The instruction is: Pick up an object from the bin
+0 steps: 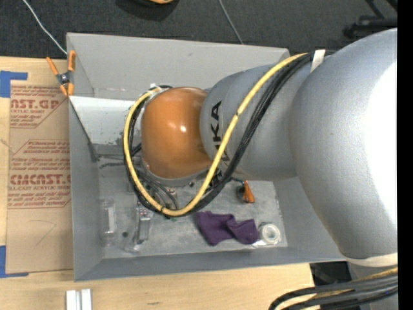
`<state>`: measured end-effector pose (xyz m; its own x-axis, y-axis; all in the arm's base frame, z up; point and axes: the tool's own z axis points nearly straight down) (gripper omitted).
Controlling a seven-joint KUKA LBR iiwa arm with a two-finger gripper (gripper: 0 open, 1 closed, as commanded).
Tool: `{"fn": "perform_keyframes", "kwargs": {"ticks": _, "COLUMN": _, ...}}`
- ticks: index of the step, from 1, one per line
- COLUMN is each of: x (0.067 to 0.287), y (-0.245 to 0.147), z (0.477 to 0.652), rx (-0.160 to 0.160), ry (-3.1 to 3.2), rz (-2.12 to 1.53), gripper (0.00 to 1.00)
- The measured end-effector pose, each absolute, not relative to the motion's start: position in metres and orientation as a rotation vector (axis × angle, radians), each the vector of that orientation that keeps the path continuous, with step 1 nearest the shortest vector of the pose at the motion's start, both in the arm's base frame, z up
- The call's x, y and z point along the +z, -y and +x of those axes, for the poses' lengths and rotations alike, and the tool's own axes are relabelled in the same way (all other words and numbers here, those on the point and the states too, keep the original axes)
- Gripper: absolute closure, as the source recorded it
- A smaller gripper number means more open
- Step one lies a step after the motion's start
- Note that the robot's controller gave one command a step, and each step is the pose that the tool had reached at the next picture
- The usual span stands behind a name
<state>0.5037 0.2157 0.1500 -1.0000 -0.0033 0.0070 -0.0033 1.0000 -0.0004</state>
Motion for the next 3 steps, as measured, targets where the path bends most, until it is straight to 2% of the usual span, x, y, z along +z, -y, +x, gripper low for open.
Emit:
{"fn": "perform_keyframes", "kwargs": {"ticks": 1, "x": 0.155, "y": -0.214, "z": 0.506, "rx": -0.002, "ry": 3.142, "rz": 0.001, "gripper": 0.00}}
{"fn": "perform_keyframes", "kwargs": {"ticks": 2, "x": 0.223, "y": -0.161, "z": 0.517, "rx": -0.002, "ry": 3.067, "rz": 0.669, "gripper": 0.00}}
{"fn": "perform_keyframes", "kwargs": {"ticks": 3, "x": 0.151, "y": -0.127, "z": 0.512, "rx": -0.002, "ry": 3.076, "rz": 0.607, "gripper": 0.00}}
